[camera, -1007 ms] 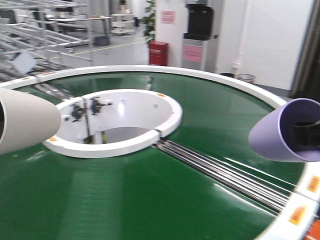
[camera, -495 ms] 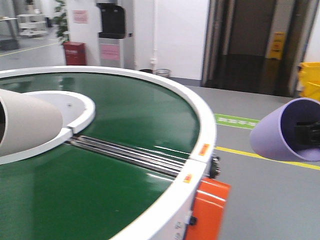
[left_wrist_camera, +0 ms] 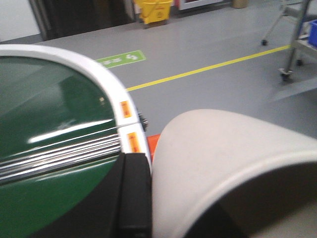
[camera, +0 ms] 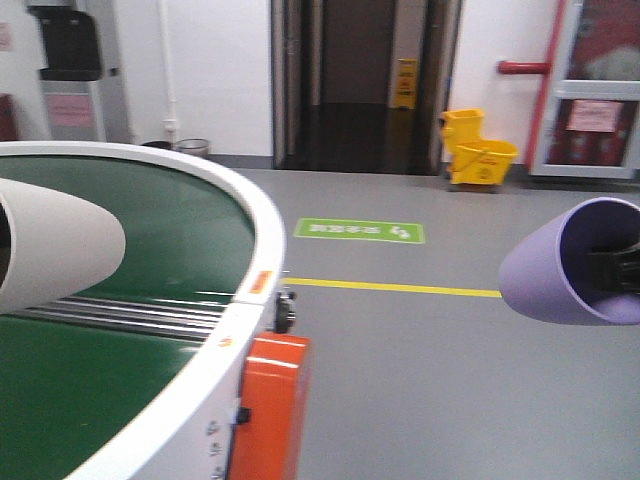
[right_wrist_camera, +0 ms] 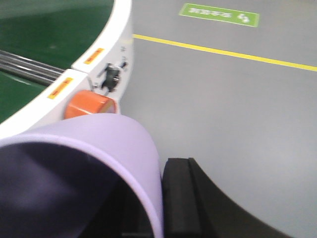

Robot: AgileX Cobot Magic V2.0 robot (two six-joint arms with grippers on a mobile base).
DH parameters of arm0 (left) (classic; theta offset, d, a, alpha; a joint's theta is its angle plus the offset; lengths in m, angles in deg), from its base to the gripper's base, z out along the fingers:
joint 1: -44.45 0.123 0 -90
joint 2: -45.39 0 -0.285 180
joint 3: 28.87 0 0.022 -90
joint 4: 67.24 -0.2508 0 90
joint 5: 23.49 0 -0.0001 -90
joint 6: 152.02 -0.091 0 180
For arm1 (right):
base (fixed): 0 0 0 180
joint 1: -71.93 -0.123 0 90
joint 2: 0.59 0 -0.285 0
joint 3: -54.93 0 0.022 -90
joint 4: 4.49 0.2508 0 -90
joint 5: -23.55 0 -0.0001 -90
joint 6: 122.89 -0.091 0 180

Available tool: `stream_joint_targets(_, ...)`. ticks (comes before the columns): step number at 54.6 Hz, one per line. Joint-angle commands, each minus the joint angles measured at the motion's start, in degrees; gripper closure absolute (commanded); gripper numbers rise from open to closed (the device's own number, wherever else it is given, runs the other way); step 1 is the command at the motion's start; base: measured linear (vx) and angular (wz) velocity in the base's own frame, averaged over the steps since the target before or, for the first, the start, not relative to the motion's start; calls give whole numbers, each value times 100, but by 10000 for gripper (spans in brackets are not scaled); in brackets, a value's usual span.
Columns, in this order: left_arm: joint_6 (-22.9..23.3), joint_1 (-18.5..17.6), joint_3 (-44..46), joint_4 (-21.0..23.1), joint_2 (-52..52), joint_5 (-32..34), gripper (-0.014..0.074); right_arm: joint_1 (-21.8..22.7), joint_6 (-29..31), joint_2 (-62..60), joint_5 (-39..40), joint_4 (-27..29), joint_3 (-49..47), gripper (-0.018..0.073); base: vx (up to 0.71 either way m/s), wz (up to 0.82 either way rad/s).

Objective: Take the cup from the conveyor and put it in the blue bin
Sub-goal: 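Hold both cups raised while the base drives to the blue bins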

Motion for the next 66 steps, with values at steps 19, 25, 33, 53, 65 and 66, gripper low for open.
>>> stream_joint_targets(19, 9, -41, 193, 166, -72, 448, 604, 16, 31, -99, 470, -35, -175, 568, 1, -53)
stream_joint_targets(25, 9, -41, 193, 166, -72, 448, 604, 16, 31, -99, 470, -35, -175, 568, 10, -61)
stream_joint_targets(33, 9, -41, 193, 166, -72, 448, 604, 16, 31, -99, 470, -35, -175, 568, 16, -66)
stream_joint_targets(53, 9, -41, 193, 166, -72, 448, 604, 16, 31, -99, 470, -35, -175, 568, 21, -59)
stream_joint_targets(65, 9, -41, 193, 166, -72, 448, 604, 16, 31, -99, 470, -35, -175, 568, 24, -38)
stream_joint_targets(66, 9, -41, 193, 166, -72, 448, 604, 16, 31, -99, 470, -35, -175, 568, 27, -29)
